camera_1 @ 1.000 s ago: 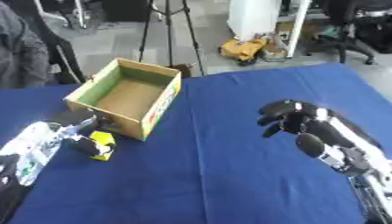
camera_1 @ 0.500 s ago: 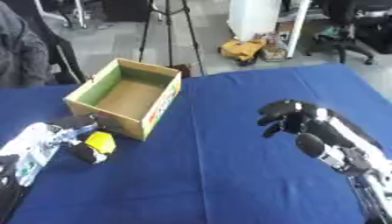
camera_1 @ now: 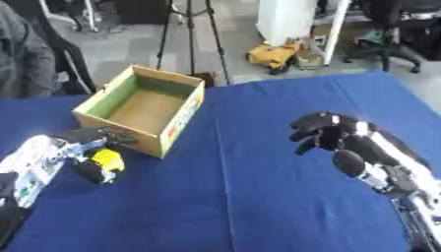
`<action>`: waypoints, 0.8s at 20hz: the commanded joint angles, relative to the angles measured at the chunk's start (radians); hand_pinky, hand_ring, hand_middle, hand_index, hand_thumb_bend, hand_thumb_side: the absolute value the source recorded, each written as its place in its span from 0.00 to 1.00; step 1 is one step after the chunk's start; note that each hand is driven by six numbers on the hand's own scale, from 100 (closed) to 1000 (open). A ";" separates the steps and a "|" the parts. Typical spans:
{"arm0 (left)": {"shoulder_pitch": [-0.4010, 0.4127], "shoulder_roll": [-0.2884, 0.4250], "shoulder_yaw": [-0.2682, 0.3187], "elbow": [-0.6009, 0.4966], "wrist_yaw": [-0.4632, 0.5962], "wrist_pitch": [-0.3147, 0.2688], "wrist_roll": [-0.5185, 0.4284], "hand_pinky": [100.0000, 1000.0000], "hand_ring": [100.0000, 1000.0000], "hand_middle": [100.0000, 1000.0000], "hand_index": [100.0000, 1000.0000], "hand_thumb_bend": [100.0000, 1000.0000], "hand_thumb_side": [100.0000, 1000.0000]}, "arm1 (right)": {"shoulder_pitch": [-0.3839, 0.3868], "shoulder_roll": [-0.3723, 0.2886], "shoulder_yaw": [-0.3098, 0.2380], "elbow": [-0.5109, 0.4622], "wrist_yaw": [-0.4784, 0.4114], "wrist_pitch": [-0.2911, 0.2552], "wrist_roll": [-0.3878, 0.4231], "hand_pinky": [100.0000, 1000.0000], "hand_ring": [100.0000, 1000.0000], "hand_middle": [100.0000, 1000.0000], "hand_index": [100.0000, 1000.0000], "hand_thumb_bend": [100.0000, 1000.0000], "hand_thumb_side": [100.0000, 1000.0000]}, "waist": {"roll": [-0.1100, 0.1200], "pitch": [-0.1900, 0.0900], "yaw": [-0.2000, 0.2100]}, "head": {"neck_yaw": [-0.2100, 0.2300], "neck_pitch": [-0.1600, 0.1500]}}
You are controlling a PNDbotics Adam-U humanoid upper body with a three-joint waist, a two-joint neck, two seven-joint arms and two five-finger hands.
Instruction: Pick up objects on the table and place them in the box.
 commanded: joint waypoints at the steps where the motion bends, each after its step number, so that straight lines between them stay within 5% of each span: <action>1: -0.014 0.023 0.009 -0.015 0.010 0.015 0.011 0.28 0.34 0.60 0.79 0.00 0.13 | -0.012 -0.014 -0.010 -0.005 -0.005 -0.002 0.001 0.62 0.73 0.74 0.73 0.47 0.58 | -0.003 -0.011 0.001 | 0.000 0.000; 12: -0.023 0.035 0.021 -0.045 0.064 0.042 0.040 0.25 0.31 0.58 0.77 0.00 0.13 | -0.011 -0.014 -0.010 -0.004 -0.004 -0.003 0.001 0.62 0.73 0.74 0.73 0.47 0.57 | -0.003 -0.012 0.000 | -0.001 0.000; 16: -0.065 0.038 0.079 -0.111 0.099 0.072 0.081 0.22 0.29 0.55 0.76 0.00 0.20 | -0.009 -0.014 -0.009 -0.003 -0.005 -0.003 0.002 0.62 0.73 0.74 0.73 0.47 0.58 | -0.004 -0.015 -0.002 | 0.000 0.001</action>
